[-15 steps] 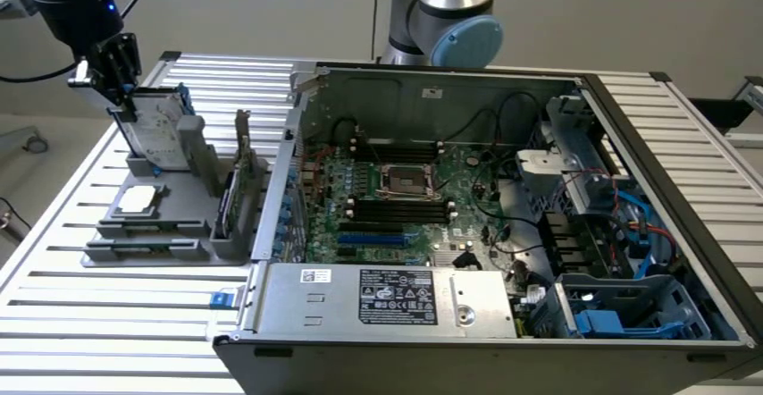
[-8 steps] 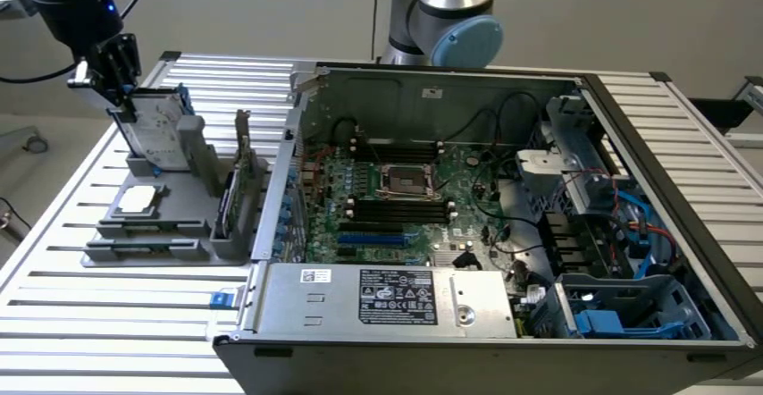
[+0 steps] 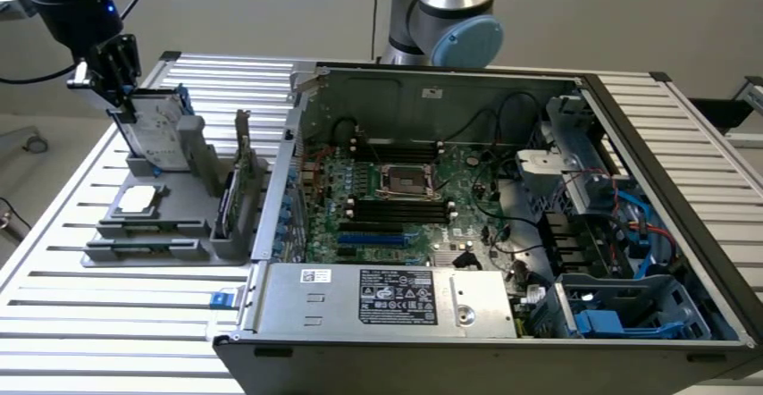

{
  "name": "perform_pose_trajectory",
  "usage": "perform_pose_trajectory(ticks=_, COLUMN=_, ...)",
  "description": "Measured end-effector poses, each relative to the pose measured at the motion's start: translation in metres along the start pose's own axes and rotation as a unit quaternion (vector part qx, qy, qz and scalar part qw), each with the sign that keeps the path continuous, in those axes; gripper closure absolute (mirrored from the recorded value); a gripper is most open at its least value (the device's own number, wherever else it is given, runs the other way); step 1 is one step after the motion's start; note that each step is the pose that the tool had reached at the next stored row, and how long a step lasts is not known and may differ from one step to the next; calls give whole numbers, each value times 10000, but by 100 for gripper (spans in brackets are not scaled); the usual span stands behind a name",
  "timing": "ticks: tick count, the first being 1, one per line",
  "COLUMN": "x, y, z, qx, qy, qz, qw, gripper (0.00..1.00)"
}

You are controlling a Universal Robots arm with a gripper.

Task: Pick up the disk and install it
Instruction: 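Pick up the disk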

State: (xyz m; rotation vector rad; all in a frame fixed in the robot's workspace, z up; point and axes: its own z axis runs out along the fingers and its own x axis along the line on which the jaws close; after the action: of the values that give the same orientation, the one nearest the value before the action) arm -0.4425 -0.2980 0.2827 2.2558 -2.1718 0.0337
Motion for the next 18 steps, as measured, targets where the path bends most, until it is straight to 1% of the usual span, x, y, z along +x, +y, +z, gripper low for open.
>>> perform_pose_trajectory(ticks=18, x=9, y=0, z=2, qx=0, qy=0, qz=23, qw=10000, gripper=67)
